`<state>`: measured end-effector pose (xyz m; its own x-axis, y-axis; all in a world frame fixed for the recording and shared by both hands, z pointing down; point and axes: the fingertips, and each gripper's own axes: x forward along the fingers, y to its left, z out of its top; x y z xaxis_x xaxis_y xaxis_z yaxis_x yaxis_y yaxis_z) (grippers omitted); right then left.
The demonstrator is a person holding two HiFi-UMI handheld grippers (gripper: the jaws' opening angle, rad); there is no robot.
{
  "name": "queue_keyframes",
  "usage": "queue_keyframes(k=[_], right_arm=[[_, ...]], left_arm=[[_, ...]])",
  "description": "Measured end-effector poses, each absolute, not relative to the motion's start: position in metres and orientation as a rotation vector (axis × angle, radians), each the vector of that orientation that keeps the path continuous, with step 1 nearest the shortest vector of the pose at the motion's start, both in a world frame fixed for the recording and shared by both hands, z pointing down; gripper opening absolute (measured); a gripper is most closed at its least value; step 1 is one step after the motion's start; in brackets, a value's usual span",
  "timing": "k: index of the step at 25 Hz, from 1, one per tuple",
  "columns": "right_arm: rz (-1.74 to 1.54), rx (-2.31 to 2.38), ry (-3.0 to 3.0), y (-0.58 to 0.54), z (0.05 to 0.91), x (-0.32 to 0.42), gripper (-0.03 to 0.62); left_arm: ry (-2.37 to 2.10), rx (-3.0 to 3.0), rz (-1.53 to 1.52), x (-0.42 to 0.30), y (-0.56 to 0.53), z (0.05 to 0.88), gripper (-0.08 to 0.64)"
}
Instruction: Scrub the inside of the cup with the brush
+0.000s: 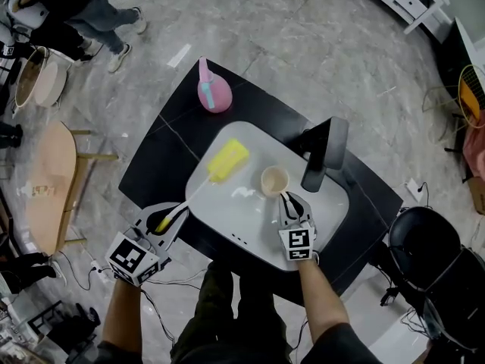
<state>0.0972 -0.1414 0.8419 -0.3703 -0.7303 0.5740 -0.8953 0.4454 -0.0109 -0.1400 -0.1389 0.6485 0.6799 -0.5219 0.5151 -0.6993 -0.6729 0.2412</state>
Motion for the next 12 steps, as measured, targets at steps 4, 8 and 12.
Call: queue_keyframes(k=[4, 8, 12], right_arm=[[0.455, 1.338, -2.192, -0.1388, 0.8457, 0.096, 0.046], [0.483, 1.29, -2.17, -0.1348, 0.8509, 0.0943, 0.048], [0.497, 1.277, -2.165, -0.1358, 0.8492, 0.096, 0.049]], left_arm=[[-0.942, 2.464, 0.578, -0.1365, -0.1355, 0.6491, 0.031], [-0.933, 2.469, 0.581, -0.1352, -0.1338, 0.6471, 0.031], [-0.939, 2.478, 0.574, -0.1334, -0.1331, 0.6403, 0.031]])
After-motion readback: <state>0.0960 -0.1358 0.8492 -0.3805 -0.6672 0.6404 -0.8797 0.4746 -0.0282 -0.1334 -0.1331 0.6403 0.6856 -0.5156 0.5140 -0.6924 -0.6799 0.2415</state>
